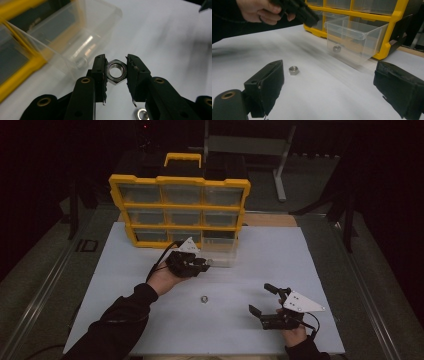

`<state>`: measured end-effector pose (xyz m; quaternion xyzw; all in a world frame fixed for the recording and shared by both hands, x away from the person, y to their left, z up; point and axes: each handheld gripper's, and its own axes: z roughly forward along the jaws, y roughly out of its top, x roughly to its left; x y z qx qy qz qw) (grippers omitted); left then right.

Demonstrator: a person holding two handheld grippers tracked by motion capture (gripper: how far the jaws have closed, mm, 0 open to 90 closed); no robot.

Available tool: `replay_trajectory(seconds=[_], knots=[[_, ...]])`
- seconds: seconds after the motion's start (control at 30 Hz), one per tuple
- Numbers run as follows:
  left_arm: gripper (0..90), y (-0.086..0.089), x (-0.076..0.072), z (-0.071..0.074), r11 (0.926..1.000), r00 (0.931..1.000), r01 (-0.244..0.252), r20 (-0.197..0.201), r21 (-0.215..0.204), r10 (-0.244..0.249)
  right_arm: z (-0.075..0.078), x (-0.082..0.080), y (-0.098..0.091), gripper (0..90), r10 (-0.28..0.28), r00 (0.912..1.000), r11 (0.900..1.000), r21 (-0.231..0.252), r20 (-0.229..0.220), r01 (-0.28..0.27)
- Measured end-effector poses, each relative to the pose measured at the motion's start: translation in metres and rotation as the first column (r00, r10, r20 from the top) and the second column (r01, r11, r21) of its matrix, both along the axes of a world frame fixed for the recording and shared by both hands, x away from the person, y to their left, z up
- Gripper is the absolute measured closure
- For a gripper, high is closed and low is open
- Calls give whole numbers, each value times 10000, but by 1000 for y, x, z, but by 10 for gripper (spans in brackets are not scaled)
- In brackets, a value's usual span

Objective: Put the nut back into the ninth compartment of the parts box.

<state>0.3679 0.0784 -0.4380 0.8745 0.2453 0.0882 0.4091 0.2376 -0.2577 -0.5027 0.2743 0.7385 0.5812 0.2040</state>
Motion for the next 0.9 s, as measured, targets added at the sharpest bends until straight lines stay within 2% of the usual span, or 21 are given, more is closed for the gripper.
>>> replay_trajectory(seconds=[0.23,0.4,0.67,0.9], knots=[[688,1,14,17,9991,9993,-358,138,-225,361,0,0,0,99,-2,10000,10000,-10,-4,2],[688,-3,23,23,9981,9982,-539,235,-283,546,0,0,0,98,-5,10000,10000,-14,-2,5],[687,-18,33,25,9967,9966,-764,280,-256,771,0,0,0,98,17,10000,10000,-15,-7,-17],[687,-29,42,22,9935,9940,-1078,122,-355,1083,0,0,-1,99,-50,10000,10000,44,-1,50]])
